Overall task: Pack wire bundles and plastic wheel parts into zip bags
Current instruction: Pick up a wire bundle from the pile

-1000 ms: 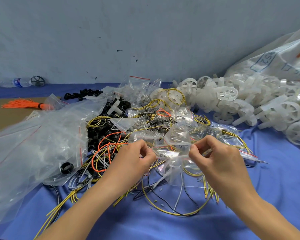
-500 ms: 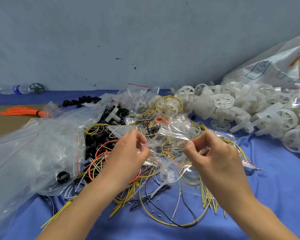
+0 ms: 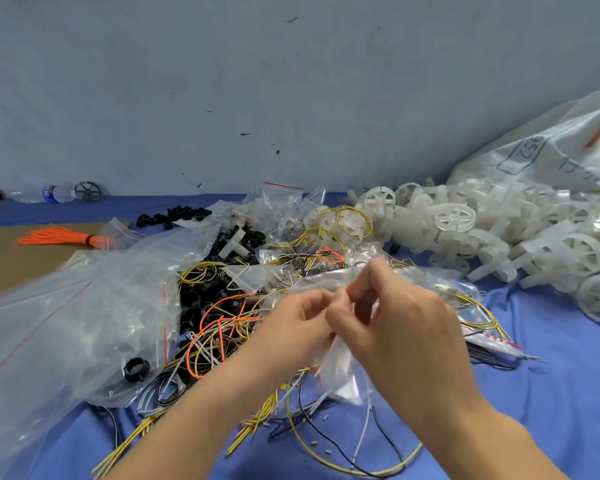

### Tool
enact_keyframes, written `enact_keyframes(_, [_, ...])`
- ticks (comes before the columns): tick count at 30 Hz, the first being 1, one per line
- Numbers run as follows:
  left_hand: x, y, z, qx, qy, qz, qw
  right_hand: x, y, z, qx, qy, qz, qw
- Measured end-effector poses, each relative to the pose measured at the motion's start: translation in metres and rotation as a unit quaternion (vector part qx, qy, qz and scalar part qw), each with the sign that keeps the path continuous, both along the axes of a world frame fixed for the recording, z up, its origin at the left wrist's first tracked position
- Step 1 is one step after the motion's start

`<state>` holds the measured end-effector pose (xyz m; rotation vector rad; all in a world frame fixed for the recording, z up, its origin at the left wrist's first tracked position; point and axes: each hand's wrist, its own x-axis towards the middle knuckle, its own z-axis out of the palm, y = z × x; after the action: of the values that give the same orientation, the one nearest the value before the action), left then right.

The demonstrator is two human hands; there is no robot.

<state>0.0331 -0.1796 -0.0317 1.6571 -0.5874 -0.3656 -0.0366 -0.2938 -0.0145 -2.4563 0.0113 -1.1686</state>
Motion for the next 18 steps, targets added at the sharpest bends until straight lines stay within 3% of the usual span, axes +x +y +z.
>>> enact_keyframes(2, [0.002, 0.004, -0.008, -0.011, 0.075, -0.017, 0.997, -0.005, 0.011, 0.000, -0.048, -0.012, -0.007, 0.999])
enact_keyframes(5, [0.005, 0.009, -0.025, 0.066, 0.060, -0.020, 0.996, -0.008, 0.024, -0.005, -0.103, -0.025, 0.018, 0.994])
enact_keyframes(7, [0.005, 0.004, -0.033, 0.070, 0.083, -0.045, 0.993, -0.006, 0.018, -0.007, -0.109, -0.019, 0.028, 0.993])
enact_keyframes(13, [0.003, -0.006, -0.035, -0.086, 0.250, -0.111, 0.958, 0.013, -0.045, -0.017, 0.122, -0.008, -0.004, 0.992])
enact_keyframes(18, [0.012, 0.010, -0.032, -0.175, 0.292, -0.155, 0.927, 0.022, -0.085, -0.032, 0.274, 0.056, -0.069, 0.958])
